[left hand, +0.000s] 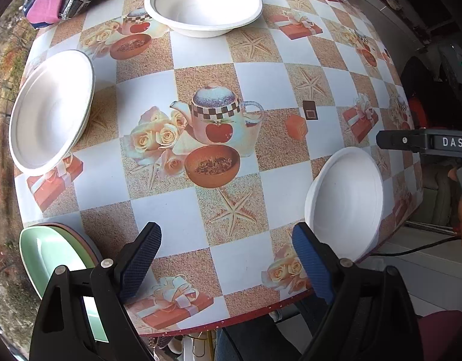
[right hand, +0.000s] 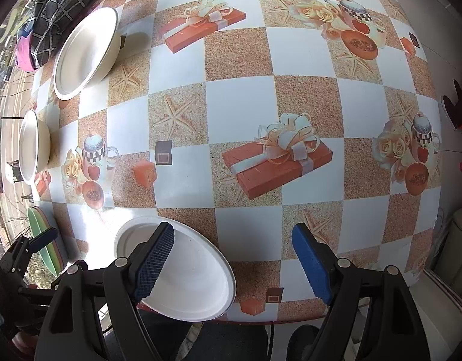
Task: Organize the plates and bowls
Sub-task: 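Move both grippers to a second white paper bowl, then close both grippers on the second bowl rim and lift it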
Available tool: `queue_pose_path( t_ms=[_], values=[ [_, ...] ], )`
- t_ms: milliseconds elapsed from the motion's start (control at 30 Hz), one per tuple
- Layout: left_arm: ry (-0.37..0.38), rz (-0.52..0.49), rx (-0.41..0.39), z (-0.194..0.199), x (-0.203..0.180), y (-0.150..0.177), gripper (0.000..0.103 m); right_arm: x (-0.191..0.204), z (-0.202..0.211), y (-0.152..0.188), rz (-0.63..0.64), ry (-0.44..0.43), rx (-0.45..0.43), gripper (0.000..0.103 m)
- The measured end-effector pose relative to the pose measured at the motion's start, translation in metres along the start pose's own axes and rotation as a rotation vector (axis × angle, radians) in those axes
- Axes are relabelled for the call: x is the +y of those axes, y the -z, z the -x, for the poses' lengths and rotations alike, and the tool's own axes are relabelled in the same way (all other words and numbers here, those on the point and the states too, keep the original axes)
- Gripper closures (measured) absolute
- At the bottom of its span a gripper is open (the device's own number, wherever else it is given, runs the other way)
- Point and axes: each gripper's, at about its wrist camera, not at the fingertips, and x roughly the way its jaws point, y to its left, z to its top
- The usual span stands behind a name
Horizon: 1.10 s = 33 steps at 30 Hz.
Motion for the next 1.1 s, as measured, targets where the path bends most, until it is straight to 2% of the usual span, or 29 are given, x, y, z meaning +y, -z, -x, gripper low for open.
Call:
queue_pose_path(
  t_ms=[133, 433, 633, 800, 933, 1100],
  values=[
    [-0.040, 0.032, -0.046, 0.011, 0.007, -0.029, 0.012, -0.005, 0.004, -0.021, -0.005, 0.003, -0.019, 0.021],
    [-0.111, 0.217, -0.099, 0.021, 0.035, -0.106, 0.012, 0.016, 0.029, -0.086, 0.066, 0.021, -0.084, 0.021],
    [-0.166, 0.221, -0.132, 0.019, 0.033, -0.149, 0.012, 0.042, 0.034, -0.132, 0.117, 0.017, -0.110, 0.021],
    [-0.209, 0.244, -0.135, 0.006, 0.048, -0.177, 0.012, 0.072, 0.030, -0.169, 0.148, -0.002, -0.123, 0.021],
    [-0.240, 0.256, -0.116, -0.011, 0.058, -0.196, 0.012, 0.099, 0.004, -0.185, 0.158, -0.009, -0.120, 0.021],
    [-0.282, 0.224, -0.097, -0.031, 0.061, -0.214, 0.012, 0.110, -0.015, -0.202, 0.158, -0.013, -0.110, 0.021]
  ],
)
